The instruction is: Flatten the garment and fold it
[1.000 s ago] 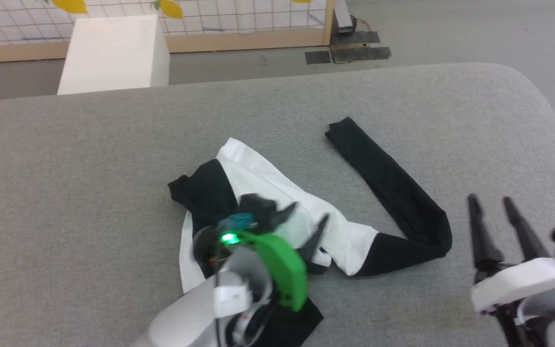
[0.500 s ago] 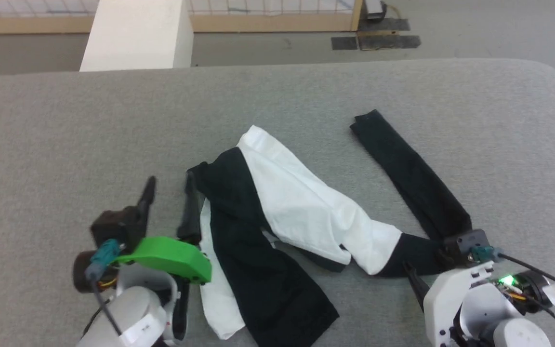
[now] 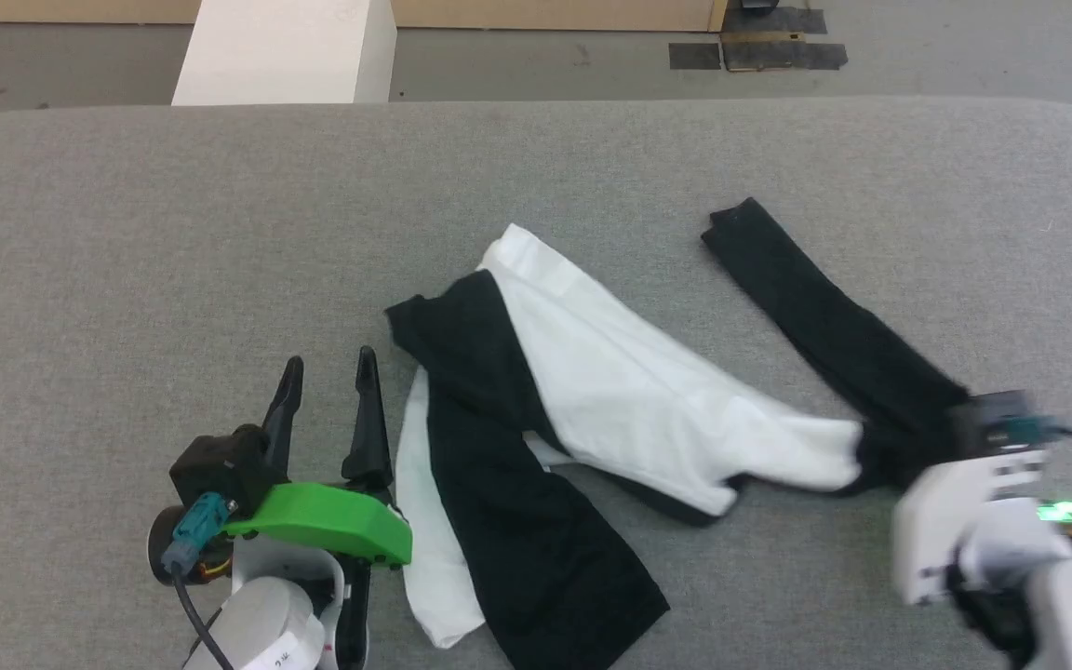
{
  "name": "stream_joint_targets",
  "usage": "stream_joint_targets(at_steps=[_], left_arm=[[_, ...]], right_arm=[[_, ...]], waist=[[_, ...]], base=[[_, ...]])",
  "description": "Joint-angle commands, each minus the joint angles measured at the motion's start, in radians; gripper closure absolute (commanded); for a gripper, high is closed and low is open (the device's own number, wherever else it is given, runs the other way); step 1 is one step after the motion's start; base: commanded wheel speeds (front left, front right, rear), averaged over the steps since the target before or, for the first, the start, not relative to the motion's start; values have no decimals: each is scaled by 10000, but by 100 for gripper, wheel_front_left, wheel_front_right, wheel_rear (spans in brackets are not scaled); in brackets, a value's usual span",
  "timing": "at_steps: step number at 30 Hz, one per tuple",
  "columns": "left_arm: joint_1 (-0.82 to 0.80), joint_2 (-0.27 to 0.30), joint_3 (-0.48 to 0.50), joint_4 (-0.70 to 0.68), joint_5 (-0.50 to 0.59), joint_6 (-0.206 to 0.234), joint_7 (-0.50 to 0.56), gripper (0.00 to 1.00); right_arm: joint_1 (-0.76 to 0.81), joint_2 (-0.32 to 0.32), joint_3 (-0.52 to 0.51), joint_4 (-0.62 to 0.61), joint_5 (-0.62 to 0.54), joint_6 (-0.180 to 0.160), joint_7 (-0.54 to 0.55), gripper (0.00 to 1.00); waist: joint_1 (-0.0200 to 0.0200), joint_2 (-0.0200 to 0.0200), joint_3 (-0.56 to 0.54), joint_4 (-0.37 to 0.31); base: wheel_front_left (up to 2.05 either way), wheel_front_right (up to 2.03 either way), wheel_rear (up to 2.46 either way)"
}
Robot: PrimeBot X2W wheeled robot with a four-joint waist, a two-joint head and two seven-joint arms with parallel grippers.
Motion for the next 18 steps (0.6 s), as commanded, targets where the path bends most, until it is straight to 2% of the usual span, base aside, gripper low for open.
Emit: stream_joint_targets(at_steps=[1,5,8,9,10,11,14,18], left_arm=[[170,-71,102,73,173,-105,-46,0],[222,-190,190,268,280,-357,-46,0],[238,-253,166,409,365,-493,-46,0],[230,-271,108,469,384,-569,-46,0],[210,-272,37,515,420,-631,-47,0],[175,-285,-62,548,441,-724,-46,0],[36,-347,-366,578,495,-953,40,0],[-335,-520,-947,610,606,-1291,437,0]], right_arm=[[2,-154,-735,-60,-155,-23,-125,100],[308,-132,-3139,-441,-939,-23,-237,100],[442,149,-4644,-655,-1414,-23,-295,100],[488,259,-5022,-745,-1579,-23,-366,69],[513,380,-5224,-844,-1596,-23,-462,58],[538,532,-5393,-964,-1481,-23,-592,0],[702,773,-5309,-1358,-1086,-23,-1127,0],[1095,893,-4631,-2046,-391,-23,-2206,0]], waist=[[0,106,-49,-29],[0,106,-154,-91],[0,106,-237,-134],[0,106,-264,-140],[0,106,-292,-143],[0,106,-318,-143],[0,106,-362,-169],[0,106,-334,-268]], base=[[0,0,0],[0,0,0],[0,0,0],[0,0,0],[0,0,0],[0,0,0],[0,0,0],[0,0,0]])
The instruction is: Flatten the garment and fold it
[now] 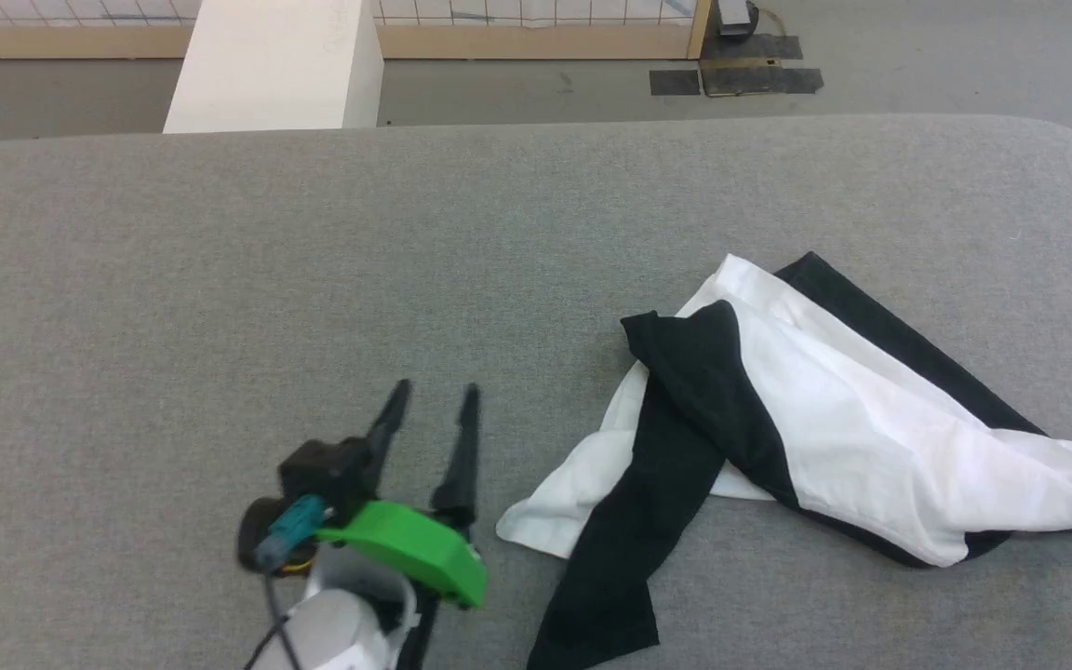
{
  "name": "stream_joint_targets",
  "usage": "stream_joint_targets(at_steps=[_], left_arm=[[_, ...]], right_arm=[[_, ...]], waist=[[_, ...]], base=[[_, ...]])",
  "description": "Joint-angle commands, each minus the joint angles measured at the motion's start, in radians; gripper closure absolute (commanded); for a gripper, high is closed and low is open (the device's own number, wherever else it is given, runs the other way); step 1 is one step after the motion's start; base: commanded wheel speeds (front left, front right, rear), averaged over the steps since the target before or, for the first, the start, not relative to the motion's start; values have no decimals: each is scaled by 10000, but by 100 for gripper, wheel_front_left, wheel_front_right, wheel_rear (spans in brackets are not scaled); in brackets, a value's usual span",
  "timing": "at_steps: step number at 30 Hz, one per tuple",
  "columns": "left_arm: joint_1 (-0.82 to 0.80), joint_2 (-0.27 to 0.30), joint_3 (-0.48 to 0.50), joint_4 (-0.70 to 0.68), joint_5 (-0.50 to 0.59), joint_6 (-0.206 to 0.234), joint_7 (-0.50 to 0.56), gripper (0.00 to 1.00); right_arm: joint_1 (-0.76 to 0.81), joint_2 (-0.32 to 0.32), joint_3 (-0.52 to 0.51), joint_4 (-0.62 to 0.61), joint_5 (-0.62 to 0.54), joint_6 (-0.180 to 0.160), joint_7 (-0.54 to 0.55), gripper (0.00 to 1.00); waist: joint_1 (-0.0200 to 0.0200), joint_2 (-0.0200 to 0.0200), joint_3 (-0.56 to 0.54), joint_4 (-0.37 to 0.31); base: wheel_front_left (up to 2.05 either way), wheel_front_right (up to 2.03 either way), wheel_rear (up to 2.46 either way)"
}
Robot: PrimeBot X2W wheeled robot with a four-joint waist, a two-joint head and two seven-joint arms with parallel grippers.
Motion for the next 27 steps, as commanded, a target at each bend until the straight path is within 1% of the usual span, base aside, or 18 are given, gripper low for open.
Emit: stream_joint_targets(at_steps=[1,4,6,10,12,14,16,20,23,25,26,27], left_arm=[[-371,-152,-180,22,88,-164,157,0],[-908,-449,-674,155,67,-531,647,0],[-1443,-720,-1002,460,-21,-762,1217,0],[-2451,-1104,-1326,1394,-370,-917,2496,0],[-2991,-1243,-1451,1973,-596,-892,3289,0],[-3567,-1326,-1526,2564,-715,-717,4061,0],[-3995,-1369,-1517,3011,-814,-522,4607,0],[-4599,-1416,-1414,3546,-1101,-353,5335,0],[-4845,-1434,-1373,3844,-1376,-338,5896,0],[-4968,-1436,-1374,3946,-1511,-443,6145,59],[-5027,-1437,-1401,3949,-1571,-568,6220,100],[-5069,-1438,-1389,3935,-1611,-637,6207,100]], right_arm=[[192,30,309,-179,268,-15,-341,0],[377,38,1073,-324,1010,-15,-951,0],[494,39,1584,-398,1241,-15,-1314,0],[497,41,2171,-353,1466,-15,-1580,0],[470,41,2433,-309,1487,-15,-1620,0],[402,41,2662,-286,1507,-15,-1650,0],[338,42,2801,-241,1539,-15,-1673,0],[297,42,2951,-70,1623,-15,-1705,0],[280,42,3036,35,1653,-15,-1743,0],[287,42,3080,78,1669,-15,-1795,0],[275,42,3078,97,1690,-15,-1820,0],[264,42,3069,112,1704,-15,-1838,0]], waist=[[0,106,47,-110],[0,106,161,-319],[0,106,243,-486],[0,106,403,-819],[0,106,469,-1004],[0,106,572,-1220],[0,106,655,-1380],[0,106,782,-1602],[0,106,811,-1691],[0,106,812,-1735],[0,106,809,-1745],[0,106,804,-1741]], base=[[0,0,0],[0,0,0],[0,0,0],[0,0,0],[0,0,0],[0,0,0],[0,0,0],[0,0,0],[0,0,0],[0,0,0],[0,0,0],[0,0,0]])
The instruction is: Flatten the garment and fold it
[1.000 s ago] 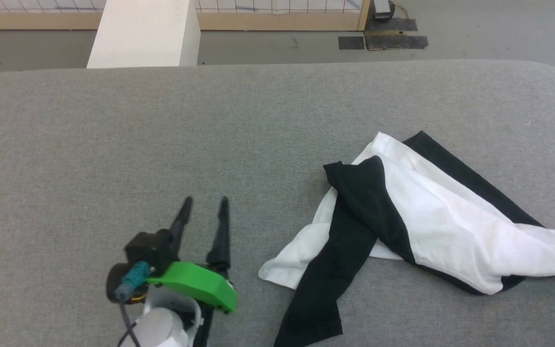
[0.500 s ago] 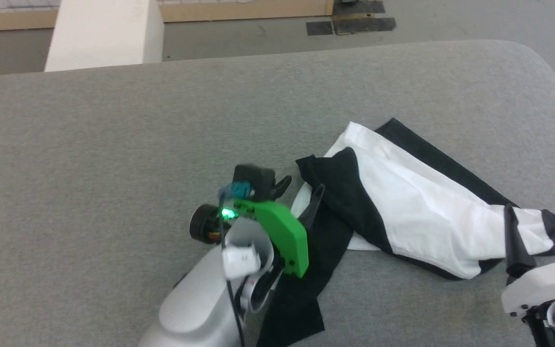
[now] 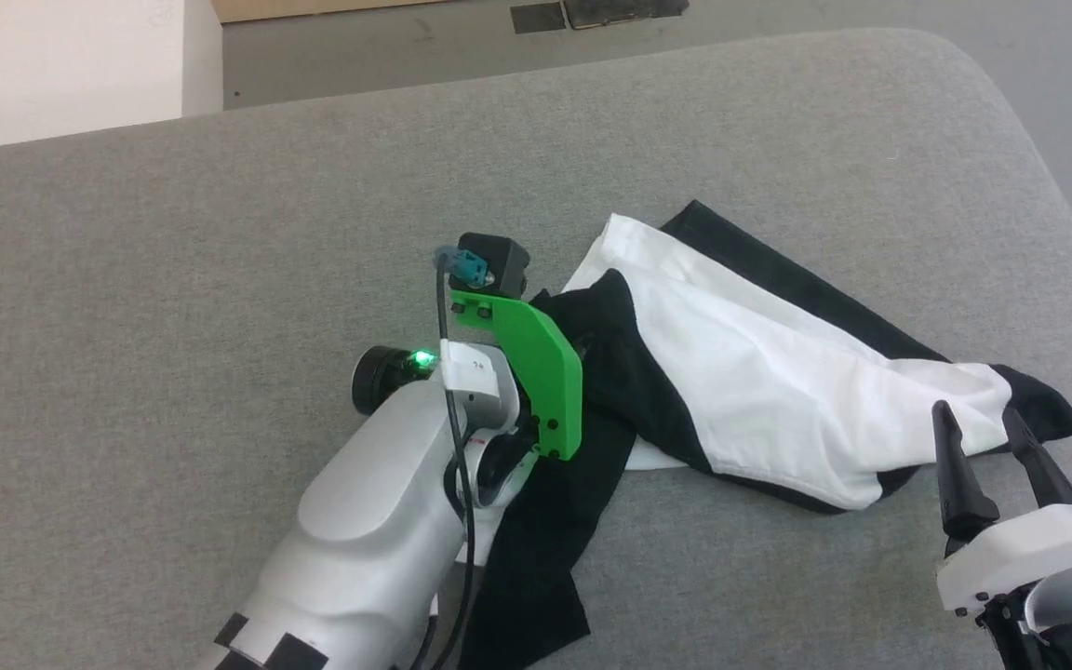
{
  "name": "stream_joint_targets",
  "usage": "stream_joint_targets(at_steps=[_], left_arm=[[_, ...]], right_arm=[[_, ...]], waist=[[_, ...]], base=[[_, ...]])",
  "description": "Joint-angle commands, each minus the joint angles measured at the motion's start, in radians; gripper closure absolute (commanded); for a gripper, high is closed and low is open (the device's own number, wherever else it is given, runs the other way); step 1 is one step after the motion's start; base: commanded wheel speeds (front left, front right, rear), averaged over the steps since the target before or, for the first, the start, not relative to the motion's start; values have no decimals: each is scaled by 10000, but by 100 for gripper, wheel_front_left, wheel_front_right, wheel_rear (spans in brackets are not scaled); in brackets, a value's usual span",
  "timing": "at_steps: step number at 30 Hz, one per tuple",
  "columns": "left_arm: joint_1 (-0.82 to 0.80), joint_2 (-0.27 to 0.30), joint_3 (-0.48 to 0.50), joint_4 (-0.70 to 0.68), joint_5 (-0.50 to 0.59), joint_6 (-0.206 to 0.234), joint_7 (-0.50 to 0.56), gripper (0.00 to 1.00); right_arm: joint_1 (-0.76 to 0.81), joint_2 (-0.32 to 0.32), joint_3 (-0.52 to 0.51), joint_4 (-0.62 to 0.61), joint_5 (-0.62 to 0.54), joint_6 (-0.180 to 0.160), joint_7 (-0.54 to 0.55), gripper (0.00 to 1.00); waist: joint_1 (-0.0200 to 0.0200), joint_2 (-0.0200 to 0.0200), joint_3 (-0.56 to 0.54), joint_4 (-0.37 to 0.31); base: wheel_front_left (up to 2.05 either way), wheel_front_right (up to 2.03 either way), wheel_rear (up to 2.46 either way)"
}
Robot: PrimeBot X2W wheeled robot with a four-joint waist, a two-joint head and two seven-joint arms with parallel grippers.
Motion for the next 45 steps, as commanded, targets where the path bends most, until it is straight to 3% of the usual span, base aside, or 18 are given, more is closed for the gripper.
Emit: stream_joint_targets(at_steps=[1,5,10,19,24,27,31,40,45], left_arm=[[-223,-26,19,15,-135,-89,-2,100],[-188,-33,-1,-3,-267,-306,-132,100],[-436,125,562,-505,-14,-304,-2021,100],[-2272,1528,1359,-2182,950,-854,-4012,100],[-2709,1900,1542,-2952,1196,-948,-4435,100],[-1969,2131,1521,-3330,1133,-639,-4092,100],[-167,2637,1632,-3816,1006,122,-3670,100],[4854,3575,3030,-4556,295,2584,-3751,100],[6390,3716,3524,-4327,414,3738,-4008,100]], right_arm=[[-142,6,-1,42,54,-15,-77,0],[-155,6,-9,65,48,-15,-77,0],[-126,6,-72,-37,104,-15,-96,0],[-8,6,-115,-122,196,-15,-9,0],[115,6,-31,-81,286,-15,15,0],[194,7,-59,-53,336,-15,39,0],[265,7,3,-107,344,-15,89,0],[314,7,3,-362,283,-15,309,0],[366,7,15,-408,219,-15,685,0]], waist=[[0,106,-9,7],[0,106,-95,106],[0,106,-263,319],[0,106,-571,919],[0,106,-744,1222],[0,106,-810,1413],[0,106,-817,1581],[0,106,-710,1850],[0,106,-694,2065]], base=[[0,0,0],[0,0,0],[0,0,0],[0,0,0],[0,0,0],[0,0,0],[0,0,0],[0,0,0],[0,0,0]])
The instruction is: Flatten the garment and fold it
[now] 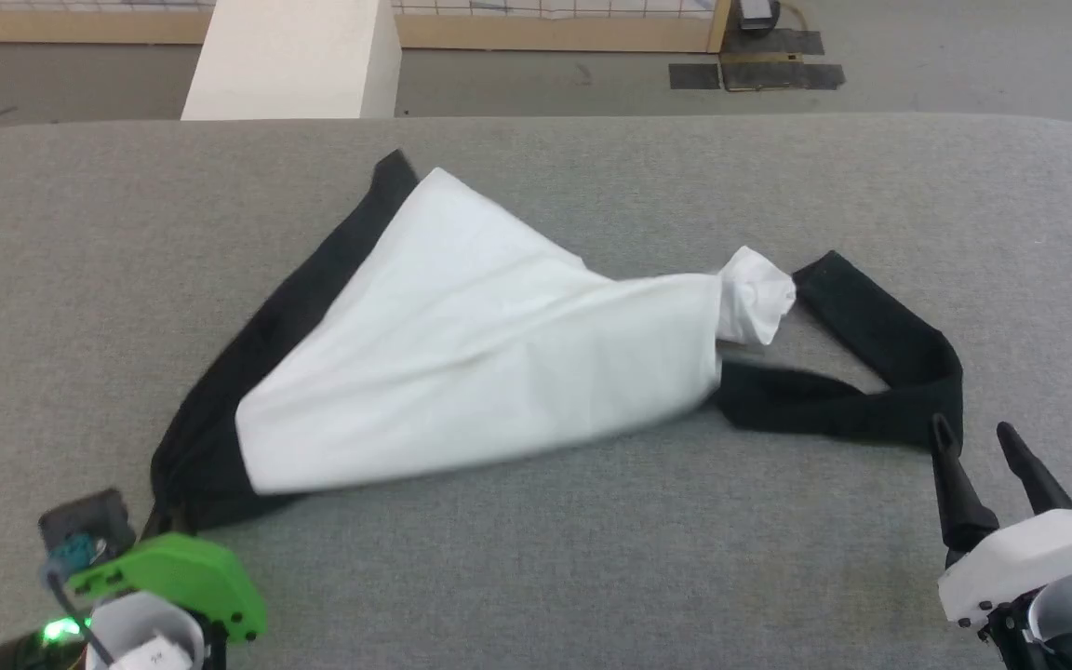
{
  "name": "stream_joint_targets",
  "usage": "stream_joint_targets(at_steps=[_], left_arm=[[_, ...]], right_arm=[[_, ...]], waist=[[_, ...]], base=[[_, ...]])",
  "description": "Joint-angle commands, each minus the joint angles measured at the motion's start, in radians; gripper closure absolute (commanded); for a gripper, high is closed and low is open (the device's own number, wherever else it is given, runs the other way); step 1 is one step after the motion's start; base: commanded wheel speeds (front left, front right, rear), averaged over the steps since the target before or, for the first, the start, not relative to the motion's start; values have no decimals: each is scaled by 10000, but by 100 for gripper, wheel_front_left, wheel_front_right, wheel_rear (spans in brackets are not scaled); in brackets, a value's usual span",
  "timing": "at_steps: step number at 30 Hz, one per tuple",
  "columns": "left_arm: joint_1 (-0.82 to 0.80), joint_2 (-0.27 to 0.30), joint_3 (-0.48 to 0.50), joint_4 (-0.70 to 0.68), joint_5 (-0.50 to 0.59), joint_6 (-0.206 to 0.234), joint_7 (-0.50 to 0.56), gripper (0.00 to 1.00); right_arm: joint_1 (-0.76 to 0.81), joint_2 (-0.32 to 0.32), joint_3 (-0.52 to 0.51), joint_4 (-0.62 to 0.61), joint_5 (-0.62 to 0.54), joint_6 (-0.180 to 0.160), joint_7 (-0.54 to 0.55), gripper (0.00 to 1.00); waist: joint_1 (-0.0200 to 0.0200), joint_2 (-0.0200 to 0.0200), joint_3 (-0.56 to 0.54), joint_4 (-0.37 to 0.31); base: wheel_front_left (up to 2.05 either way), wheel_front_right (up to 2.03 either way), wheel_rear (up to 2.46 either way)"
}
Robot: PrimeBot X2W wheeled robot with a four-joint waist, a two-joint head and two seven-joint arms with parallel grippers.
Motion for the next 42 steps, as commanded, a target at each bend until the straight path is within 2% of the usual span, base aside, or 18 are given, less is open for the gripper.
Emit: stream_joint_targets(at_steps=[1,2,3,4,8,11,16,19,22,25,26,27,28,29,35,39,42], left_arm=[[195,27,145,85,92,210,-220,100],[280,-94,167,76,40,255,-310,90],[342,-285,206,30,-121,167,-465,10],[355,-432,308,29,-239,89,-711,0],[215,-942,706,159,-366,-307,-2181,0],[-39,-1247,841,93,78,-727,-2700,0],[-351,-2127,1499,-912,1715,-1401,-2772,0],[-309,-2732,1751,-1319,2642,-1910,-2774,0],[-371,-3137,1979,-1229,3143,-2477,-2775,0],[-464,-3392,2126,-1059,3434,-2832,-2776,0],[-522,-3466,2191,-997,3489,-2959,-2776,0],[-561,-3517,2244,-953,3523,-3047,-2776,0],[-599,-3570,2299,-889,3555,-3150,-2776,0],[-627,-3602,2338,-840,3582,-3220,-2776,0],[-662,-3715,2422,-660,3702,-3417,-2777,0],[-697,-3730,2520,-492,3686,-3560,-2777,0],[-616,-3732,2491,-480,3621,-3490,-2777,0]], right_arm=[[126,7,30,-50,-95,-13,97,0],[134,7,50,-64,-125,-13,150,0],[134,7,95,-95,-164,-13,200,0],[125,7,152,-135,-220,-13,233,0],[-29,7,647,-290,-528,-13,406,0],[-290,7,1238,-279,-459,-13,648,0],[-1035,7,2135,157,96,-13,1440,0],[-1623,7,2401,769,784,-13,2399,0],[-2203,7,2512,1437,1212,-13,3509,0],[-2642,7,2535,1753,1146,-13,4220,0],[-2782,7,2538,1788,1170,-13,4353,53],[-2896,7,2513,1767,1198,-13,4352,63],[-3036,7,2442,1706,1149,-13,4241,88],[-3130,7,2391,1656,1025,-13,4158,100],[-3584,7,2288,690,444,-13,3729,100],[-3594,7,2426,-811,543,-13,3833,100],[-3162,-91,2779,-2336,750,-13,4356,100]], waist=[[0,106,1,117],[0,106,-5,168],[0,106,-2,220],[0,106,16,261],[0,106,83,474],[0,106,159,683],[0,106,380,982],[0,106,503,1126],[0,106,602,1277],[0,106,700,1415],[0,106,724,1458],[0,106,743,1487],[0,106,771,1519],[0,106,787,1539],[0,106,782,1637],[0,106,608,1691],[0,106,426,1662]], base=[[0,0,0],[0,0,0],[0,0,0],[0,0,0],[0,0,0],[0,0,0],[0,0,0],[0,0,0],[0,0,0],[0,0,0],[0,0,0],[0,0,0],[0,0,0],[0,0,0],[0,0,0],[0,0,0],[0,0,0]])
